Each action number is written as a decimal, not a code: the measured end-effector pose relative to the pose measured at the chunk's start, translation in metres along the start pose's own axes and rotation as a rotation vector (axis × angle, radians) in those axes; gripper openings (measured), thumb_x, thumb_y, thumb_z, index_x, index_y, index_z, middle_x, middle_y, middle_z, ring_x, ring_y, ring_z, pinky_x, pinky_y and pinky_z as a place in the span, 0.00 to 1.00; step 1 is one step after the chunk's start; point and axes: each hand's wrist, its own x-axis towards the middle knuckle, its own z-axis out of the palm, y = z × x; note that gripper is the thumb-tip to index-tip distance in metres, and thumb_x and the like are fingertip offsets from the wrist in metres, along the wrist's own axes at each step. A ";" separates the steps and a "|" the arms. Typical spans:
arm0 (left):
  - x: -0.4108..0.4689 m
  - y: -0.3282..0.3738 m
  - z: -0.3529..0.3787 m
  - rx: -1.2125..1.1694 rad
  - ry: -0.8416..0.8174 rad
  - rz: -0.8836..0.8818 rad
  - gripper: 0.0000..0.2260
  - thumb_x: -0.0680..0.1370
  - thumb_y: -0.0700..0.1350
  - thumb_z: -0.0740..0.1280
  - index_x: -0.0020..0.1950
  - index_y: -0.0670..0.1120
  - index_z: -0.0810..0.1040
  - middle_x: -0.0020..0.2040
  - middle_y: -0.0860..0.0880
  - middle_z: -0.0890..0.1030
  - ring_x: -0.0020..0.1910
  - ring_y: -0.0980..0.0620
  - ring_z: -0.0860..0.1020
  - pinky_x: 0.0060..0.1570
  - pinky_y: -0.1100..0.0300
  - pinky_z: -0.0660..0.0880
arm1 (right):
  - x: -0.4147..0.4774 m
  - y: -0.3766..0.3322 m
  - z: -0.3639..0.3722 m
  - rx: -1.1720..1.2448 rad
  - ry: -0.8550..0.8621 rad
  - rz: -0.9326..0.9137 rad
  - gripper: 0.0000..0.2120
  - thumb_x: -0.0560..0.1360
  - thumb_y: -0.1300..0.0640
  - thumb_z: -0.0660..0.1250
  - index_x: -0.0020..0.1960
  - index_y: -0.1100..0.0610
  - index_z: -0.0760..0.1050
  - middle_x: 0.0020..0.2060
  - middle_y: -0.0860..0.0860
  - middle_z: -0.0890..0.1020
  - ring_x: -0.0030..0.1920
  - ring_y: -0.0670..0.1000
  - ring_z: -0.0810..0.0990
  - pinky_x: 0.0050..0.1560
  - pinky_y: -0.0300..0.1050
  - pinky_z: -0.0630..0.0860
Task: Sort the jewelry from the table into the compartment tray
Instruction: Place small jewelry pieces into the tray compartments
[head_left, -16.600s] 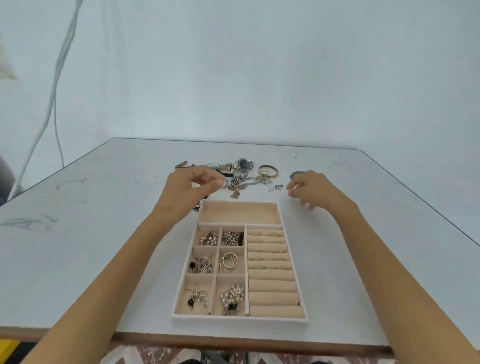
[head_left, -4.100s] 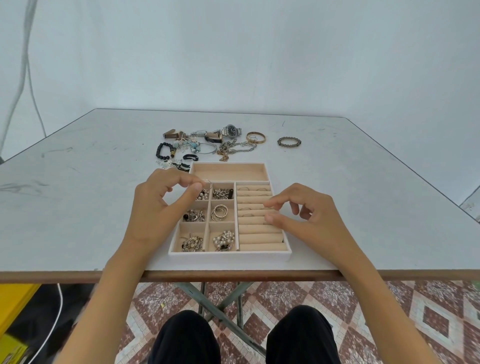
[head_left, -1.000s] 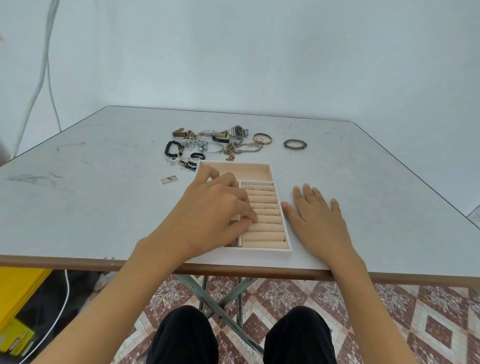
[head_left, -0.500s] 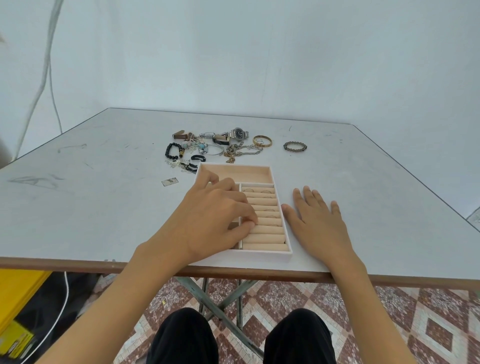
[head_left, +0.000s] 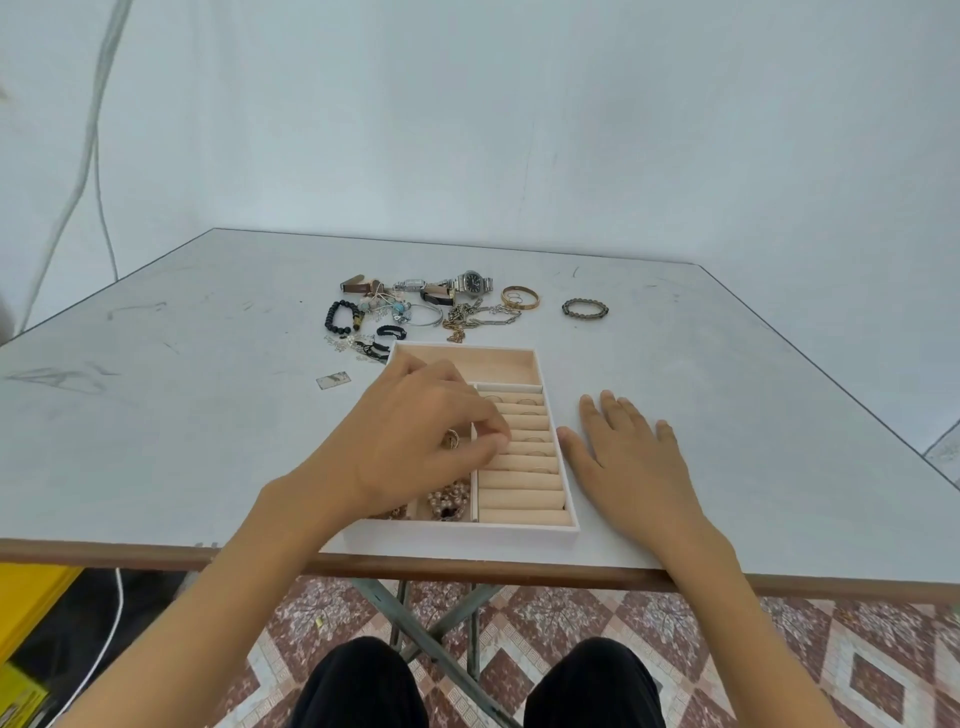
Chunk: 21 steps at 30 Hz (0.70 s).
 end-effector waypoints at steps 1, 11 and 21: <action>0.004 -0.003 -0.001 -0.017 0.014 -0.001 0.17 0.74 0.61 0.55 0.47 0.58 0.82 0.41 0.62 0.80 0.46 0.63 0.70 0.50 0.65 0.59 | 0.001 0.001 -0.003 -0.026 0.003 -0.009 0.29 0.81 0.40 0.42 0.78 0.53 0.51 0.77 0.53 0.53 0.77 0.52 0.50 0.74 0.57 0.52; 0.090 -0.055 0.000 -0.111 0.033 -0.241 0.06 0.76 0.48 0.66 0.48 0.55 0.82 0.41 0.60 0.79 0.49 0.55 0.76 0.46 0.58 0.71 | 0.089 0.015 -0.065 0.246 -0.042 -0.016 0.09 0.73 0.43 0.67 0.48 0.46 0.79 0.51 0.47 0.79 0.53 0.51 0.76 0.47 0.45 0.68; 0.195 -0.120 0.048 0.135 -0.012 -0.383 0.12 0.79 0.45 0.59 0.54 0.52 0.81 0.54 0.50 0.79 0.57 0.48 0.73 0.47 0.55 0.71 | 0.220 -0.006 -0.053 0.367 0.212 0.071 0.07 0.71 0.51 0.71 0.46 0.53 0.82 0.46 0.53 0.83 0.47 0.55 0.81 0.43 0.43 0.70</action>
